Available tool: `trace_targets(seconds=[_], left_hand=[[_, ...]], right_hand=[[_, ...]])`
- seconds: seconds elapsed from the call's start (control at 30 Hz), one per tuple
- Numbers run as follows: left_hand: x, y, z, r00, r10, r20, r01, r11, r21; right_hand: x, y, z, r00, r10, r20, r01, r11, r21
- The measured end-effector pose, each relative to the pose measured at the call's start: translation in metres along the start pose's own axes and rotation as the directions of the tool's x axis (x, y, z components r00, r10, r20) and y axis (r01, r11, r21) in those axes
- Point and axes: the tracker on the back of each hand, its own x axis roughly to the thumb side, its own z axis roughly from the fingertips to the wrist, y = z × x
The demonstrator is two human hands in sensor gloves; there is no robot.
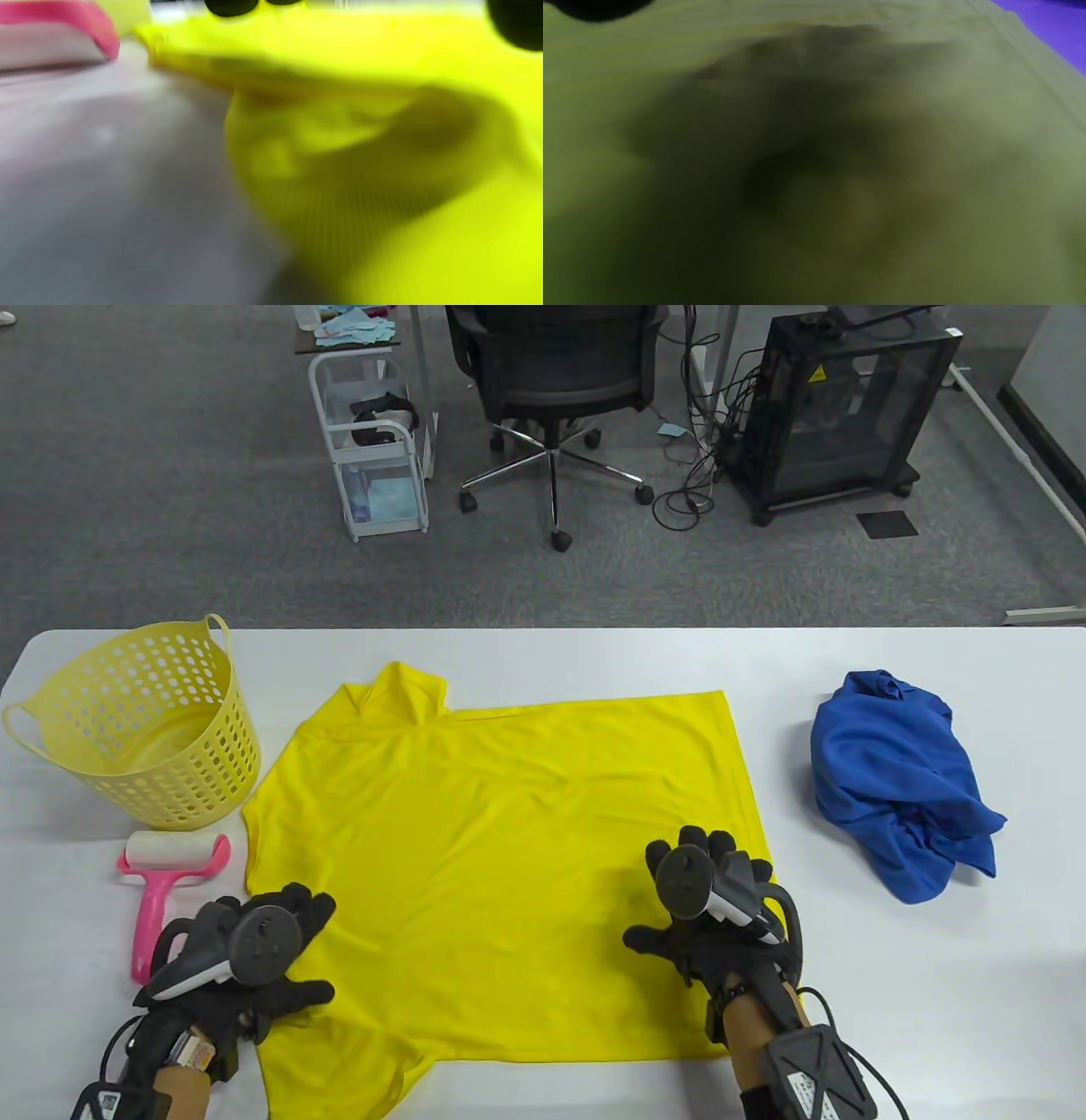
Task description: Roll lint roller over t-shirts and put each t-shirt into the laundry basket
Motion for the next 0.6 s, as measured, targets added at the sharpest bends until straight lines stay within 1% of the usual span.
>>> trace_targets(seconds=[0.03,0.07,0.1,0.13,0.17,0.2,0.23,0.27,0.33,0.37,0.4,0.43,0.47,0.53,0.6], left_hand=[[0.004,-0.003,0.000,0.998,-0.055,-0.020,0.054,0.998,-0.035],[0.008,-0.006,-0.002,0.996,-0.092,-0.021,0.091,0.995,-0.028],[0.011,-0.009,-0.006,0.993,-0.116,-0.014,0.115,0.992,-0.043],[0.012,-0.012,-0.010,0.992,-0.123,-0.014,0.122,0.990,-0.072],[0.013,-0.016,-0.016,0.989,-0.143,-0.043,0.138,0.985,-0.103],[0.014,-0.016,-0.020,0.982,-0.173,-0.077,0.165,0.981,-0.102],[0.013,-0.014,-0.025,0.975,-0.205,-0.080,0.197,0.975,-0.101],[0.012,-0.012,-0.029,0.975,-0.204,-0.088,0.197,0.976,-0.090],[0.008,-0.004,-0.039,0.962,-0.212,-0.174,0.209,0.977,-0.039],[0.006,0.001,-0.045,0.949,-0.245,-0.198,0.244,0.969,-0.025],[0.004,0.006,-0.051,0.930,-0.282,-0.234,0.283,0.959,-0.032],[0.000,0.011,-0.059,0.904,-0.324,-0.278,0.320,0.945,-0.063],[-0.003,0.016,-0.067,0.884,-0.347,-0.312,0.333,0.938,-0.100],[-0.010,0.026,-0.083,0.860,-0.340,-0.380,0.310,0.940,-0.140],[-0.017,0.032,-0.094,0.856,-0.281,-0.434,0.252,0.960,-0.125]], right_hand=[[-0.001,0.004,0.005,0.998,0.066,0.001,-0.066,0.998,0.004],[-0.003,0.011,0.010,0.992,0.128,-0.013,-0.128,0.991,0.035],[-0.006,0.019,0.013,0.987,0.162,-0.022,-0.160,0.983,0.087],[-0.008,0.026,0.014,0.984,0.177,-0.029,-0.172,0.978,0.116],[-0.010,0.034,0.012,0.980,0.195,-0.044,-0.187,0.972,0.141],[-0.012,0.037,0.010,0.977,0.208,-0.055,-0.197,0.968,0.156],[-0.014,0.043,0.003,0.966,0.245,-0.083,-0.227,0.956,0.185],[-0.016,0.044,-0.001,0.963,0.250,-0.101,-0.228,0.956,0.187],[-0.021,0.038,-0.015,0.976,0.177,-0.130,-0.156,0.975,0.159],[-0.023,0.032,-0.025,0.975,0.131,-0.181,-0.111,0.987,0.116],[-0.024,0.027,-0.032,0.968,0.112,-0.226,-0.098,0.993,0.072],[-0.025,0.020,-0.043,0.960,0.080,-0.269,-0.081,0.997,0.007],[-0.026,0.016,-0.052,0.950,0.066,-0.305,-0.073,0.997,-0.012],[-0.028,0.011,-0.067,0.926,0.025,-0.376,-0.024,1.000,0.007],[-0.029,0.007,-0.078,0.904,-0.047,-0.424,0.074,0.996,0.046]])
